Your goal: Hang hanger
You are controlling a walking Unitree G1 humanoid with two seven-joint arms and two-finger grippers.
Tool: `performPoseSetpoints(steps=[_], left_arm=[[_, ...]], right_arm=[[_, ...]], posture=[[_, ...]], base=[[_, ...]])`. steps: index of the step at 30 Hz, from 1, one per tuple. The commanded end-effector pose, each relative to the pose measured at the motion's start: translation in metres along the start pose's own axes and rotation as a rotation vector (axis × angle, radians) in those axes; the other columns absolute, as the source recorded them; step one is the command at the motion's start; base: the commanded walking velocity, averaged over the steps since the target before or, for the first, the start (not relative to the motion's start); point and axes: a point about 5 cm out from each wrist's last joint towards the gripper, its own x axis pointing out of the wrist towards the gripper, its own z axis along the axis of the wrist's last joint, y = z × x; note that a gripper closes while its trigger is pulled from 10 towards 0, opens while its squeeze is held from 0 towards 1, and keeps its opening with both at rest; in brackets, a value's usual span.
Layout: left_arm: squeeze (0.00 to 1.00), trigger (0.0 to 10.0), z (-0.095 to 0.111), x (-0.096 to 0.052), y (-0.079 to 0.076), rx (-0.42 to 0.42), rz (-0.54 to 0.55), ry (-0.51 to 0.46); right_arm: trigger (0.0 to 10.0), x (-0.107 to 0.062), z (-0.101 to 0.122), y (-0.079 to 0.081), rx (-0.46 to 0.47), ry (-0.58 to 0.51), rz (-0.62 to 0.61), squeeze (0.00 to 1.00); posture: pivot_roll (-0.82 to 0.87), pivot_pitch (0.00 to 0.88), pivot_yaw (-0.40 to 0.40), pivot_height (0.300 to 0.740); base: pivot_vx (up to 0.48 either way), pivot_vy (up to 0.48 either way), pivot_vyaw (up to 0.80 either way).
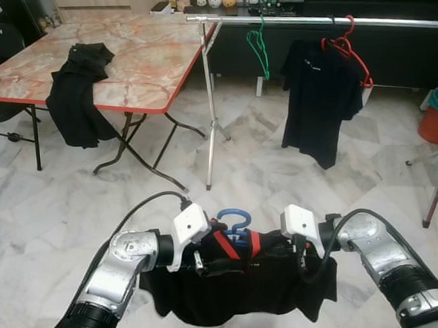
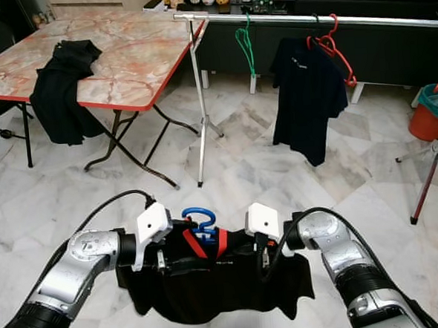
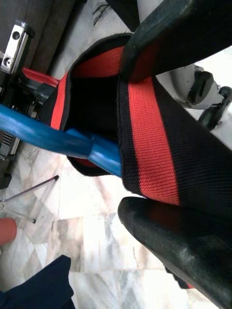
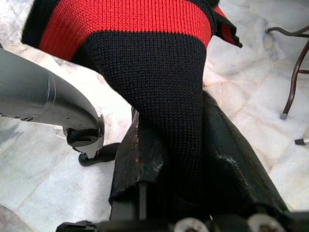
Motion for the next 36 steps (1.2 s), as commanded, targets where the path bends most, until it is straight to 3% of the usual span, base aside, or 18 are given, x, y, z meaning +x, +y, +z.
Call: performPoseSetpoints(steps=[1,5,13,19,22,23,24,26,27,28,29,36], left_arm=[[0.0,10.0,0.0,0.0,0.002,0.004,0.018,0.009],[0.0,10.0,0.004,-0.001,0.005,0.002,0.034,-0.007],[0.0,10.0,-0.005,-0.013,0.007,0.061,0.064,0.091],[0.0,10.0,-0.013,-0.033,0.015,0.061,0.146,0.154],[0.0,9.7,-0.014,-0.036,0.016,0.063,0.154,0.158],[0.0,9.1,-0.012,-0.039,0.02,0.061,0.175,0.154],[0.0,5.0,-0.012,-0.041,0.022,0.059,0.19,0.151],[0.0,3.6,-0.011,-0.044,0.026,0.054,0.211,0.152],[0.0,1.6,-0.012,-0.046,0.026,0.054,0.212,0.161],[0.0,1.2,-0.013,-0.047,0.026,0.055,0.21,0.167],[0.0,0.0,-0.015,-0.047,0.025,0.047,0.204,0.174],[0.0,0.0,-0.02,-0.045,0.023,0.051,0.199,0.198]], right_arm=[[10.0,0.0,0.012,-0.003,-0.036,-0.049,-0.002,0.0],[10.0,0.001,0.012,-0.001,-0.036,-0.048,0.003,0.0],[10.0,-0.001,0.009,-0.003,-0.024,-0.033,-0.019,0.0],[10.0,-0.003,0.005,-0.003,-0.009,-0.011,-0.042,0.0],[10.0,-0.002,0.005,-0.003,-0.01,-0.011,-0.042,0.0],[10.0,-0.002,0.005,-0.004,-0.009,-0.009,-0.044,0.0],[10.0,-0.002,0.005,-0.004,-0.008,-0.008,-0.045,0.0],[10.0,-0.002,0.004,-0.004,-0.008,-0.007,-0.047,0.0],[10.0,-0.002,0.004,-0.003,-0.007,-0.008,-0.045,0.0],[10.0,-0.001,0.004,-0.003,-0.006,-0.009,-0.045,0.0],[10.0,-0.001,0.004,-0.003,-0.006,-0.009,-0.045,0.0],[10.0,-0.002,0.006,-0.004,-0.01,-0.014,-0.05,0.0]], posture=[[0.05,0.031,-0.003,0.74],[0.05,0.032,-0.004,0.74],[0.05,0.033,-0.004,0.74],[0.06,0.037,-0.002,0.74],[0.06,0.037,-0.002,0.74],[0.06,0.037,-0.002,0.74],[0.06,0.038,0.0,0.74],[0.06,0.038,0.0,0.74],[0.06,0.038,0.0,0.74],[0.06,0.038,0.0,0.74],[0.06,0.038,0.0,0.74],[0.06,0.038,0.0,0.74]], base=[[0.0,0.0,0.0],[0.0,0.0,0.0],[0.0,0.0,0.0],[0.0,0.0,0.0],[0.0,0.0,0.0],[0.0,0.0,0.0],[0.0,0.0,0.0],[0.0,0.0,0.0],[0.0,0.0,0.0],[0.0,0.0,0.0],[0.0,0.0,0.0],[0.0,0.0,0.0]])
